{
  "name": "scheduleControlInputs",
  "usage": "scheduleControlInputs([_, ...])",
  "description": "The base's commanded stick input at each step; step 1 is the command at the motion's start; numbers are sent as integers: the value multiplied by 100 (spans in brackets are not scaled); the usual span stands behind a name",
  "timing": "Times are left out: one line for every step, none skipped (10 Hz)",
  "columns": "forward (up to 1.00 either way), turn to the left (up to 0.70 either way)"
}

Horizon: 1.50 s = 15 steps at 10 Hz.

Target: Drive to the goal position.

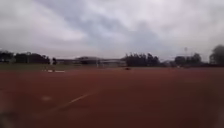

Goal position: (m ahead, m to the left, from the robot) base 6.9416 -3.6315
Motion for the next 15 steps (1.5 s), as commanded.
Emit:
scheduleControlInputs([70,0])
scheduleControlInputs([70,0])
scheduleControlInputs([70,0])
scheduleControlInputs([70,0])
scheduleControlInputs([70,0])
scheduleControlInputs([70,0])
scheduleControlInputs([70,0])
scheduleControlInputs([70,0])
scheduleControlInputs([70,0])
scheduleControlInputs([70,0])
scheduleControlInputs([70,0])
scheduleControlInputs([70,0])
scheduleControlInputs([70,0])
scheduleControlInputs([70,0])
scheduleControlInputs([70,0])
